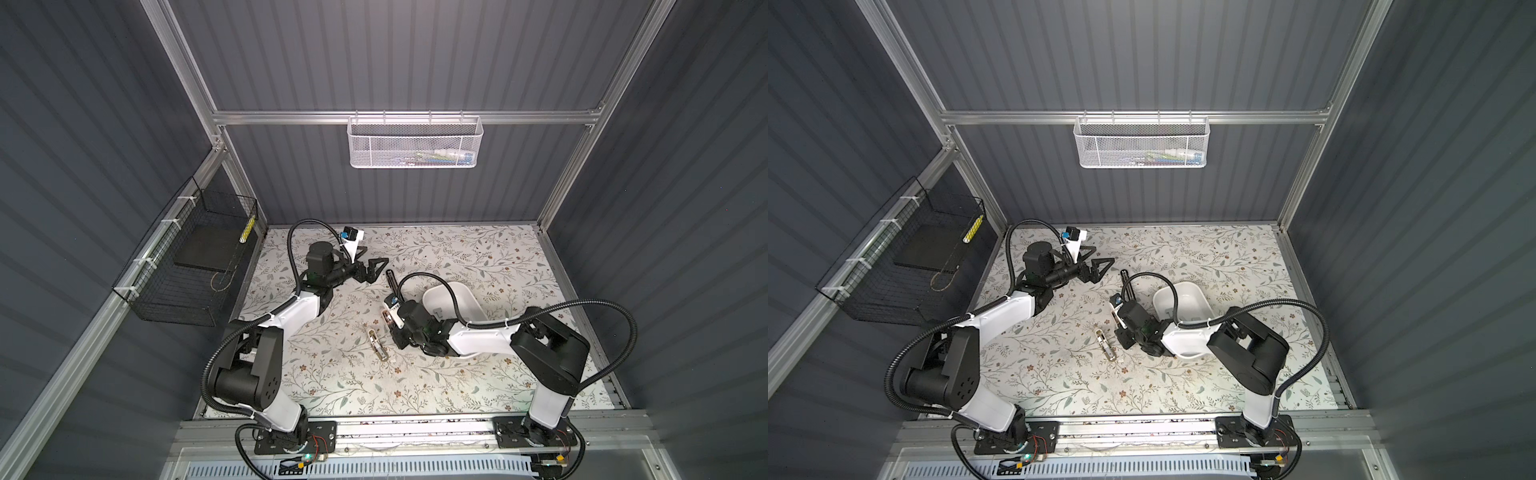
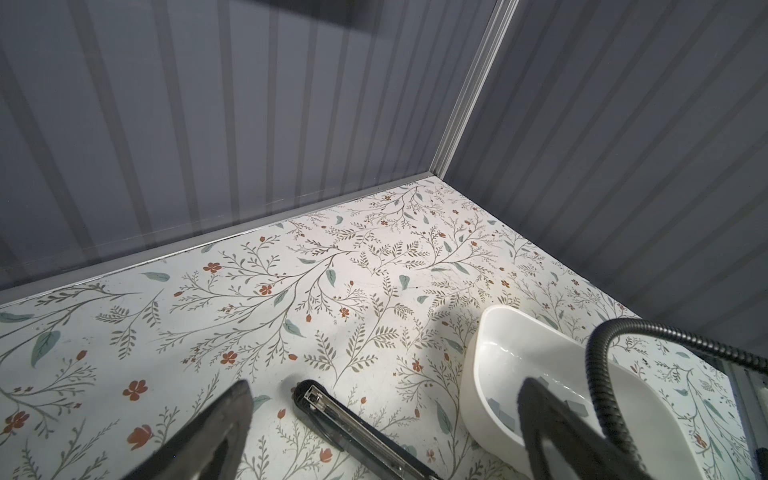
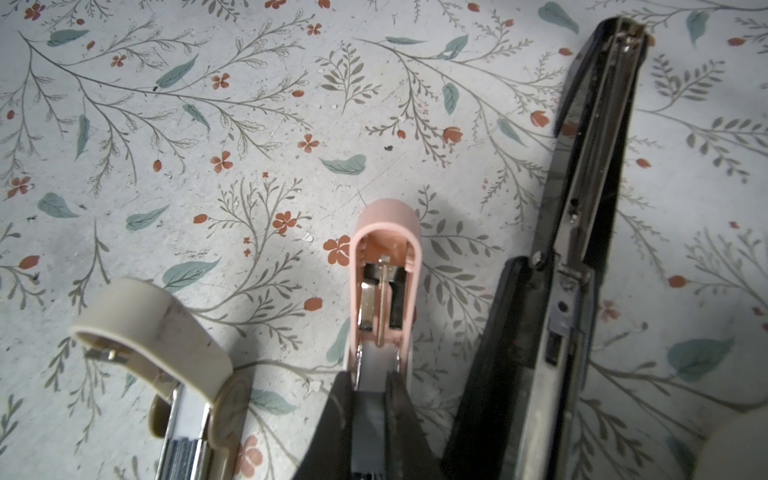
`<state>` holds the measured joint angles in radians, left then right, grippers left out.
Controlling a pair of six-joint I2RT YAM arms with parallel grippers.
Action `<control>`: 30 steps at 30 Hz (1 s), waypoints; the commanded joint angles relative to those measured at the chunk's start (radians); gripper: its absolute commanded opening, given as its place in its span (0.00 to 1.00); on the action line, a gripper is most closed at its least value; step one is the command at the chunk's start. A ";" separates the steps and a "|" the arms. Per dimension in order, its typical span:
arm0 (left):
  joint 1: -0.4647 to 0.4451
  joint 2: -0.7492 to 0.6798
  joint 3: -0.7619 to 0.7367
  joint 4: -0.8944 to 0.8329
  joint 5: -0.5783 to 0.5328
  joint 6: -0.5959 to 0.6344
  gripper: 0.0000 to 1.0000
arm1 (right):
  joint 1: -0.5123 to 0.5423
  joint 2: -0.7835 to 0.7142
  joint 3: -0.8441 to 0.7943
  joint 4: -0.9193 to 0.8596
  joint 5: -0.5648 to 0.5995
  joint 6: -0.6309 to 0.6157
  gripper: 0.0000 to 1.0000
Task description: Load the staples into the stapler
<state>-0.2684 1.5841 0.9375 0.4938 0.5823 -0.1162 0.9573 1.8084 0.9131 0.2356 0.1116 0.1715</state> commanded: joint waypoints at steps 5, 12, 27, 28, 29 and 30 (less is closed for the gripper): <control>0.005 -0.022 -0.007 0.008 -0.006 0.012 0.99 | 0.009 0.024 0.030 -0.015 0.008 -0.004 0.00; 0.005 -0.024 -0.006 0.008 -0.005 0.012 1.00 | 0.009 0.030 0.036 -0.027 0.030 -0.009 0.00; 0.005 -0.025 -0.009 0.008 -0.005 0.012 0.99 | 0.010 -0.009 0.027 -0.025 0.026 -0.018 0.00; 0.005 -0.025 -0.009 0.008 -0.006 0.011 0.99 | 0.009 -0.012 0.027 -0.025 0.026 -0.019 0.00; 0.005 -0.027 -0.009 0.008 -0.006 0.012 0.99 | 0.010 -0.015 0.026 -0.024 0.027 -0.020 0.00; 0.005 -0.027 -0.009 0.008 -0.006 0.011 1.00 | 0.010 -0.015 0.025 -0.024 0.029 -0.020 0.00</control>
<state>-0.2684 1.5841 0.9375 0.4938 0.5762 -0.1162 0.9611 1.8183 0.9298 0.2157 0.1310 0.1673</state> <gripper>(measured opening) 0.995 0.133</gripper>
